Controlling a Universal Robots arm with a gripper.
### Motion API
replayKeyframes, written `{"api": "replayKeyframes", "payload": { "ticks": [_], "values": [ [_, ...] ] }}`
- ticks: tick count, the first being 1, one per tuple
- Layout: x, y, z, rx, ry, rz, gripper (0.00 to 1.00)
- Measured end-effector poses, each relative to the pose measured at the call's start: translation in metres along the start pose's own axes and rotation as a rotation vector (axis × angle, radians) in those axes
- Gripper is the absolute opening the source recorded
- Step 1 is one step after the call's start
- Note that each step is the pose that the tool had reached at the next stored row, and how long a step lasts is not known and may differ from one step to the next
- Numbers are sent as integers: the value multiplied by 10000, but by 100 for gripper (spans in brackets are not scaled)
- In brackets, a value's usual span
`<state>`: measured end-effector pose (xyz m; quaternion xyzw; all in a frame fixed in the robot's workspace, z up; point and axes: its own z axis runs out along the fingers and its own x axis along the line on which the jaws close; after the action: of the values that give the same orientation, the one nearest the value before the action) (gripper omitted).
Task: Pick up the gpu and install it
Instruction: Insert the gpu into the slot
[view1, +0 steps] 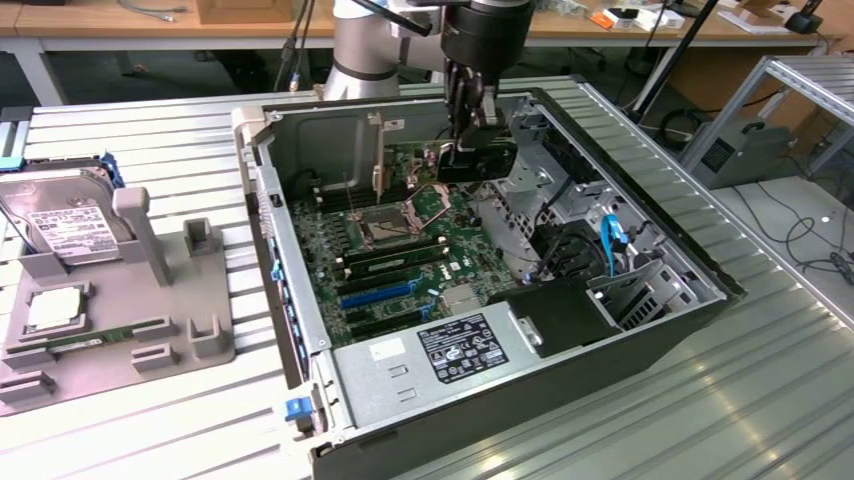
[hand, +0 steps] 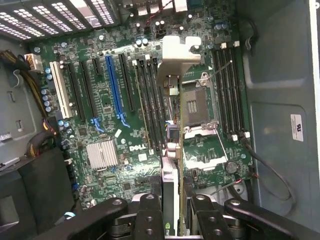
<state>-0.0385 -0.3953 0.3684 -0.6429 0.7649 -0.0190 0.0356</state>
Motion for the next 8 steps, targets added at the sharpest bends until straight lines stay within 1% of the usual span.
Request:
{"api": "replayKeyframes", "payload": {
  "ticks": [7, 8],
  "values": [
    [0, 0, 0, -27, -69, -908, 27],
    [0, 0, 0, -29, -73, -964, 27]
  ]
}}
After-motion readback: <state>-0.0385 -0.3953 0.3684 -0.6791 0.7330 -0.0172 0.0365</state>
